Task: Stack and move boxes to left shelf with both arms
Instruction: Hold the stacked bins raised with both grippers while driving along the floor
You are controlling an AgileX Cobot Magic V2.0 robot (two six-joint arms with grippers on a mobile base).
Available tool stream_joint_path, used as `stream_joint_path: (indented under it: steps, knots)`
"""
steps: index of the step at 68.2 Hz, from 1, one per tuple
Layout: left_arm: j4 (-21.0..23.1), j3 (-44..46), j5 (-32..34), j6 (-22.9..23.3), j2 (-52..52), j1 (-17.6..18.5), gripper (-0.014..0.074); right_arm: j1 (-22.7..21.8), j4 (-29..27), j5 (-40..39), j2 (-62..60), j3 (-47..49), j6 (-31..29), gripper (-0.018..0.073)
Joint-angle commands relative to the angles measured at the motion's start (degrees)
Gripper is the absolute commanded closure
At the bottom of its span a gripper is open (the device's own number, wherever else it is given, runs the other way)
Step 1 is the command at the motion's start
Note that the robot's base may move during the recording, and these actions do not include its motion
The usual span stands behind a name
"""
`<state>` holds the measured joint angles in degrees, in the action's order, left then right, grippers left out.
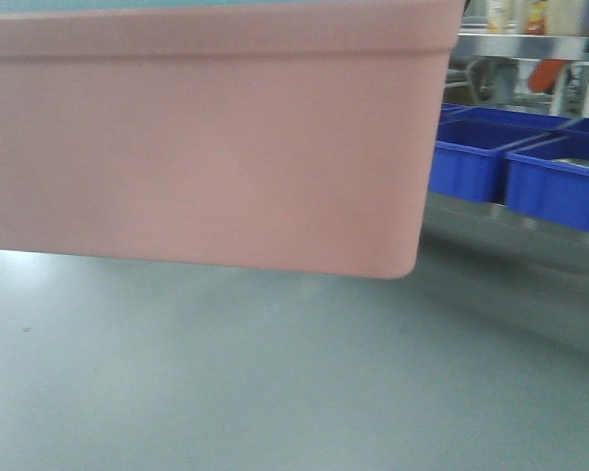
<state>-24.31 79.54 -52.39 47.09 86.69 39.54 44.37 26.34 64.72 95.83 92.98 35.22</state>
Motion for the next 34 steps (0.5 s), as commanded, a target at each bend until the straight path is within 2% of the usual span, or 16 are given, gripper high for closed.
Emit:
stream_joint_path:
  steps: [1, 34]
  knots:
    - [3.4, 2.8, 13.3, 0.4, -2.6, 2.1, 0.0599, 1.4, -3.7, -12.9, -2.3, 2.2, 0.9, 0.0523]
    - [3.7, 2.8, 13.3, 0.4, -2.6, 2.1, 0.0599, 1.4, -3.7, -12.9, -2.3, 2.2, 0.9, 0.0523]
